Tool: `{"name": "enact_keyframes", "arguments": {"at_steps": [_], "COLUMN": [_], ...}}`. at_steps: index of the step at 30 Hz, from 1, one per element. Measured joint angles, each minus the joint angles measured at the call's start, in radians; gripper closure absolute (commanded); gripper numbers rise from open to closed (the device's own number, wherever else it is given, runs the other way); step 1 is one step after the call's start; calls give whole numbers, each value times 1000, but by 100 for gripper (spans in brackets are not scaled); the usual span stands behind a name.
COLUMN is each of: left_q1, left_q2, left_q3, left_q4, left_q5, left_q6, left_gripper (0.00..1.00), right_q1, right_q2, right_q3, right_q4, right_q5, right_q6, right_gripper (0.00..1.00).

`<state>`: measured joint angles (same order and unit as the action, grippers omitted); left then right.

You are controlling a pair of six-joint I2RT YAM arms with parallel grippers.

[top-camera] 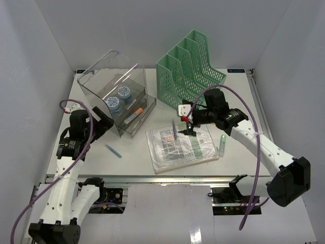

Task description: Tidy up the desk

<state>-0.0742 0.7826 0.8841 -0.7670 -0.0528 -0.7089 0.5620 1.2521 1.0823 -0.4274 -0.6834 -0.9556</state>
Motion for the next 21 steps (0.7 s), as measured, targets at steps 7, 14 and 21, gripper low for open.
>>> {"name": "enact_keyframes", "arguments": {"at_steps": [7,14,21], "left_q1": [243,275,426], "left_q2": [-12,-36,202], "left_q3": [2,-18,-129], "left_q4": [-24,-69,-44], "left_q5": [52,-207,-304], "left_q6": [5,-83,-85], "left_gripper": [4,7,7], "right_q1": [-105,-156,-184], "right_q2": [-58,-67,-71], "right_q3": [-146,-194,-211], "right_q4": [-22,-21,-15], "right_q5": [-179,-239,-277], "right_q6": [58,56,57], "right_gripper": [5,6,6]}}
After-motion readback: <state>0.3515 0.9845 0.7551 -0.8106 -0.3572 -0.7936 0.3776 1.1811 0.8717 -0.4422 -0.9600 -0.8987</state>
